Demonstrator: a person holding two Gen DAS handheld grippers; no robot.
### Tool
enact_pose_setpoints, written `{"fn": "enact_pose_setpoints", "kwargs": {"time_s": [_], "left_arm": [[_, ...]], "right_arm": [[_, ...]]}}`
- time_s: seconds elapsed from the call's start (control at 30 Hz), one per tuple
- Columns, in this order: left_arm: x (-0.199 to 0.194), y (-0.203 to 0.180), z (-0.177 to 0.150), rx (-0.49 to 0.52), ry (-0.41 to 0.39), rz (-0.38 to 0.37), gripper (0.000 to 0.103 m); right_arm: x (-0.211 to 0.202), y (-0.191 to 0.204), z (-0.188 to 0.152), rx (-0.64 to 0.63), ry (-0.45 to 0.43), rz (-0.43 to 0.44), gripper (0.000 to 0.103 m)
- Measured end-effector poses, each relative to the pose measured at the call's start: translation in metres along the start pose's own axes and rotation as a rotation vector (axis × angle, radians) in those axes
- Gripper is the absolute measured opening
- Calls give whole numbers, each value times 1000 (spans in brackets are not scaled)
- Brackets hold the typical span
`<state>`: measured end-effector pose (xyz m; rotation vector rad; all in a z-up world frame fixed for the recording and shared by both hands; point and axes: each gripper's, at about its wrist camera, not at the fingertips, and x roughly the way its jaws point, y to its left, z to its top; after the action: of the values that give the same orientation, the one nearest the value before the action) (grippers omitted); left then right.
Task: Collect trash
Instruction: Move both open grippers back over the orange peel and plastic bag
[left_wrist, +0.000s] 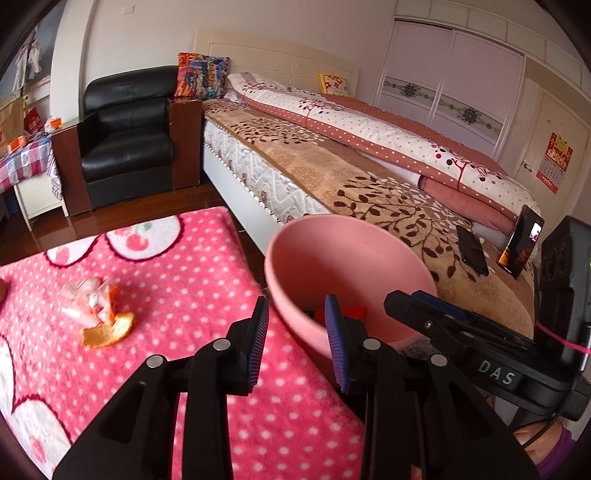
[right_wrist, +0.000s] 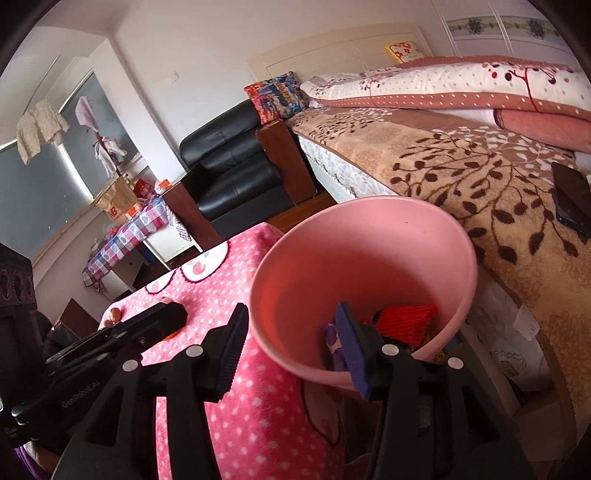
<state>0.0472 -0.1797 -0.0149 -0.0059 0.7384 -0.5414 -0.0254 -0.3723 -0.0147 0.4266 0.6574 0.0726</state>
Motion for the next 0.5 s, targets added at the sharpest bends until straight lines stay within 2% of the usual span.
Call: {"fn": "enact_pose_setpoints", "kwargs": {"time_s": [0.33,0.5], "left_arm": [[-43,41,-29,-80,-49,100,32],[-59,55,-42,-101,-80,163,32]], "right_arm": [[0,57,-30,-72,60,97,52],[-2,79,-45,-91,60,120,52]]}}
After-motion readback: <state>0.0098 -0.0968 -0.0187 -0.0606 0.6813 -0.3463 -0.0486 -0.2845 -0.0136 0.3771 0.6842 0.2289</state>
